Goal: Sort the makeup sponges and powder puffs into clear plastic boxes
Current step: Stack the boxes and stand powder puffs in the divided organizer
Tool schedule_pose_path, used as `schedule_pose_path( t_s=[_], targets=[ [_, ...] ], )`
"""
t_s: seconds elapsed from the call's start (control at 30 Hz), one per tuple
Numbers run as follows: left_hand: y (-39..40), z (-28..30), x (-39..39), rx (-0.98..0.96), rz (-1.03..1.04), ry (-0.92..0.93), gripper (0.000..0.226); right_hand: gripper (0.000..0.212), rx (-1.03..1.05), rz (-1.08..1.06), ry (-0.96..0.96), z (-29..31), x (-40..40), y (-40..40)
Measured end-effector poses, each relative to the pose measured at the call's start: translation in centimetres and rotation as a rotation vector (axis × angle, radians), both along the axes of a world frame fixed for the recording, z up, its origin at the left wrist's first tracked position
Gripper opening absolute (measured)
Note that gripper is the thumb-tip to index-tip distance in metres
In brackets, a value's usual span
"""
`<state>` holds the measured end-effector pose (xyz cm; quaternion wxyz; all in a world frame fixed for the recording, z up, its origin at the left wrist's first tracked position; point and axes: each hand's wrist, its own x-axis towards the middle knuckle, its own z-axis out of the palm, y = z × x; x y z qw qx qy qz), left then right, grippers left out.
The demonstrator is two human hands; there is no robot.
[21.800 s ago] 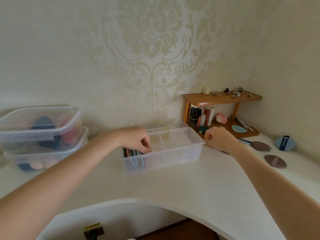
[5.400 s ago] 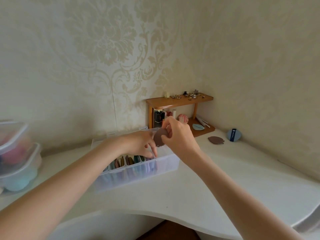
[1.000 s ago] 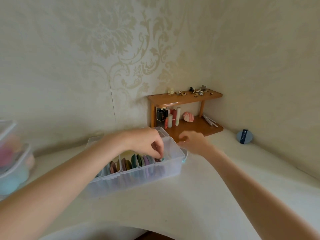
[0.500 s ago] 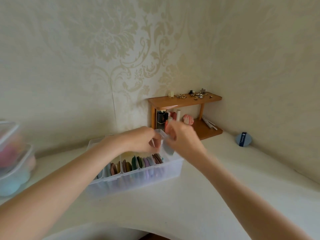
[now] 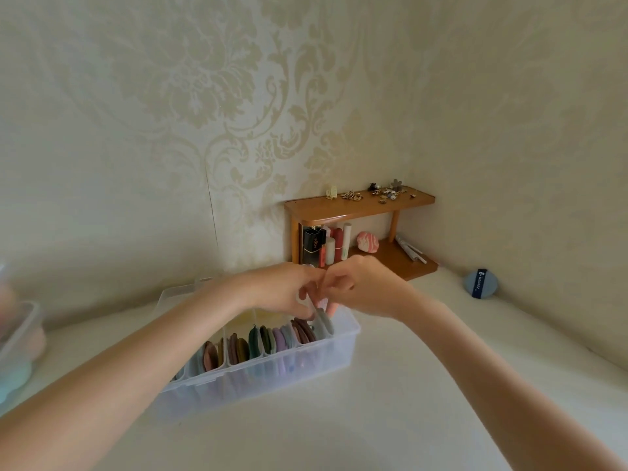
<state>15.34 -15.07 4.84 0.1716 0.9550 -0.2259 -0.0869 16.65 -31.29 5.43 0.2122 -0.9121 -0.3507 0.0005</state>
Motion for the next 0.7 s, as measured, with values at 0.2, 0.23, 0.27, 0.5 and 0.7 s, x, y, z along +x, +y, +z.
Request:
schedule_pose_path(
  t_s=[0.2, 0.23, 0.27, 0.5, 0.7],
  targets=[
    [-0.3, 1.5, 1.3, 0.181, -0.125, 0.143, 0.024, 0.016, 0.414, -0.493, 0.183, -2.6, 7.8, -3.2],
    [-0.3, 1.8, 1.6, 0.186, -0.147, 0.174, 0.025, 0.019, 0.372, -0.556, 0.161, -3.4, 9.0, -3.5],
    [-0.2, 1.9, 2.1, 0.183, -0.161, 0.209, 0.025, 0.025, 0.311, -0.583, 0.152, -4.1, 10.1, -3.6],
    [0.5, 1.3, 3.2, 0.129, -0.183, 0.276, 0.024, 0.043, -0.017, -0.643, 0.216, -6.6, 15.9, -2.0],
    [0.7, 1.2, 3.1, 0.099, -0.181, 0.288, 0.024, 0.043, 0.197, -0.698, 0.19, -6.2, 16.0, -1.1]
  ],
)
